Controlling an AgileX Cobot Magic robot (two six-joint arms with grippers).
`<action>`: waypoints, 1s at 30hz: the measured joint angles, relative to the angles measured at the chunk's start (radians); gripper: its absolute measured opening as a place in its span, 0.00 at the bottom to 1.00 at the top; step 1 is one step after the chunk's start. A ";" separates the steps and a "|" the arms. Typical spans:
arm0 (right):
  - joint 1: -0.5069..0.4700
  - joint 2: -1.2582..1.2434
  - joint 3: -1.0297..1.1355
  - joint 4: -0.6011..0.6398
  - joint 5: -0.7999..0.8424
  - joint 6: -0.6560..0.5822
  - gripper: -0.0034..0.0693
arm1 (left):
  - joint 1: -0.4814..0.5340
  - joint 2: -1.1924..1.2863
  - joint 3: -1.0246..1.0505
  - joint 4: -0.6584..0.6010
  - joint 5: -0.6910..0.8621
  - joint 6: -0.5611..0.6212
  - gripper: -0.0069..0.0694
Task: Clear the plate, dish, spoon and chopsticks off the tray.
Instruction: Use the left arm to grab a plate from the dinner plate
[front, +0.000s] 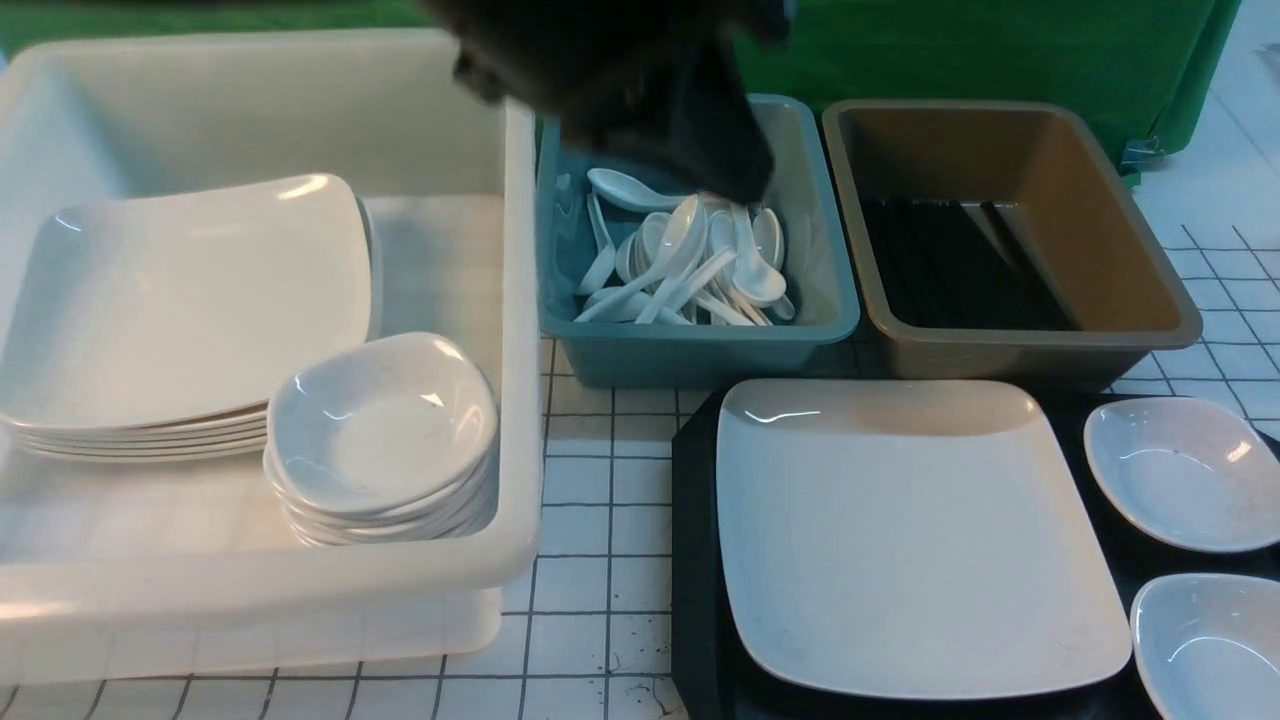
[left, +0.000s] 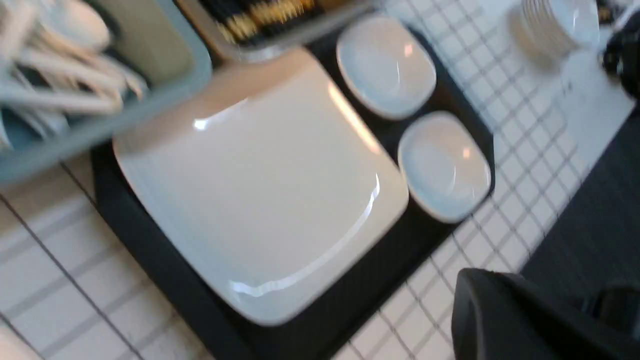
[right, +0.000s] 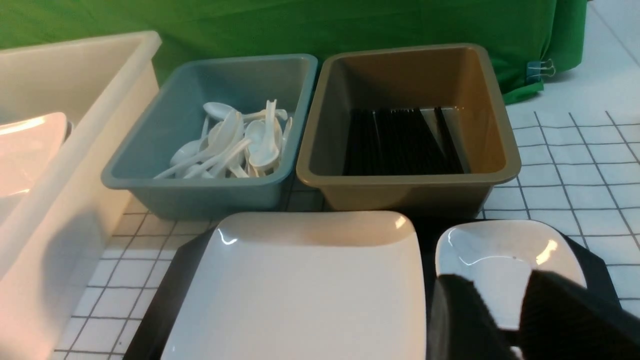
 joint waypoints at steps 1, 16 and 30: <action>0.000 0.000 0.000 0.000 0.000 0.000 0.33 | -0.040 -0.032 0.106 -0.001 -0.008 -0.005 0.09; 0.000 0.000 0.000 0.000 0.011 0.000 0.35 | -0.300 0.085 0.592 0.222 -0.476 -0.419 0.46; 0.000 0.000 0.000 0.000 0.014 0.000 0.35 | -0.302 0.236 0.591 0.223 -0.718 -0.452 0.67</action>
